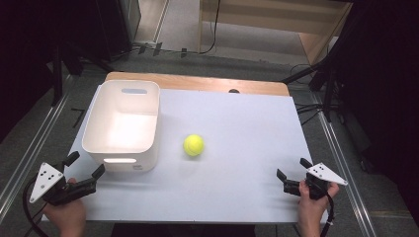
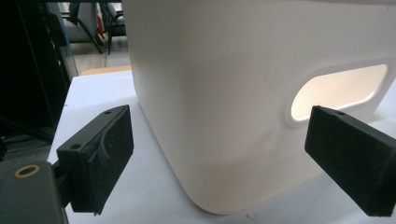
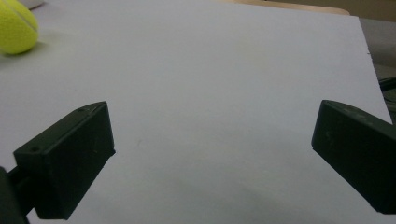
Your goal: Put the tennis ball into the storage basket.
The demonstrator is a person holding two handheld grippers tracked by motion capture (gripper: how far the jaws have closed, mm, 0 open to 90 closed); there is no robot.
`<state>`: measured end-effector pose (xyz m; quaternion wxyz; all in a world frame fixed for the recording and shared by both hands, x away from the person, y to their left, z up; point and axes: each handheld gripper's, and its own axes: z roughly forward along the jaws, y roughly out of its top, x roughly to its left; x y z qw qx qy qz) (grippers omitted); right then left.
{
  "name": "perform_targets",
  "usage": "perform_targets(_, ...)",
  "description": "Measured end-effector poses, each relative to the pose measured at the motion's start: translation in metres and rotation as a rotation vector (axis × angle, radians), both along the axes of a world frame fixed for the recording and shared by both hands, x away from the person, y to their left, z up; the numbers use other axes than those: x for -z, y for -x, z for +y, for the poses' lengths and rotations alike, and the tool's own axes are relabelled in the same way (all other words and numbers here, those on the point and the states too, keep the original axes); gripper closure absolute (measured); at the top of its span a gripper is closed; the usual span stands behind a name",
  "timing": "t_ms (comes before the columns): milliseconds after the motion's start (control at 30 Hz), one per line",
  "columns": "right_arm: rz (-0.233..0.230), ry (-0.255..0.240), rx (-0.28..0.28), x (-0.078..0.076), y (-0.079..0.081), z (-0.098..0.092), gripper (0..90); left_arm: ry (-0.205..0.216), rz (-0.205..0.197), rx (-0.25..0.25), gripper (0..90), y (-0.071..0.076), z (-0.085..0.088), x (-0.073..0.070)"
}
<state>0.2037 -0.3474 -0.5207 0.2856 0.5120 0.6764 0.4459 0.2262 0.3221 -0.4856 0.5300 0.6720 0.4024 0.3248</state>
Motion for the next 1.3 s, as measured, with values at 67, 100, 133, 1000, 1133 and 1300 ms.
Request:
perform_targets(67, 0.000, 0.001, -0.001, 0.000, 0.000, 0.000, 0.0, 0.002, 0.000, -0.001, 7.9, 0.000, 0.000, 0.000)
perform_targets(100, -0.005, 0.005, 0.001, 0.000, 0.000, 0.000, 0.0, 0.003, 0.001, -0.002, 7.9, 0.000, 0.001, 0.000)
perform_targets(133, -0.003, 0.002, 0.003, 0.000, 0.000, 0.000, 0.0, 0.005, -0.001, -0.001, 7.9, 0.000, 0.001, 0.000)
perform_targets(1000, -0.029, -0.032, -0.061, -0.027, -0.011, 0.013, 0.0, 0.014, -0.011, 0.031, 7.9, 0.003, 0.002, 0.000)
perform_targets(1133, -0.033, -0.027, -0.074, -0.032, -0.015, 0.016, 0.0, 0.015, -0.014, 0.032, 7.9, 0.003, 0.002, 0.000)
perform_targets(1300, -0.020, -0.009, -0.097, -0.038, -0.021, 0.025, 0.0, 0.013, -0.016, 0.031, 7.9, 0.004, 0.002, 0.000)
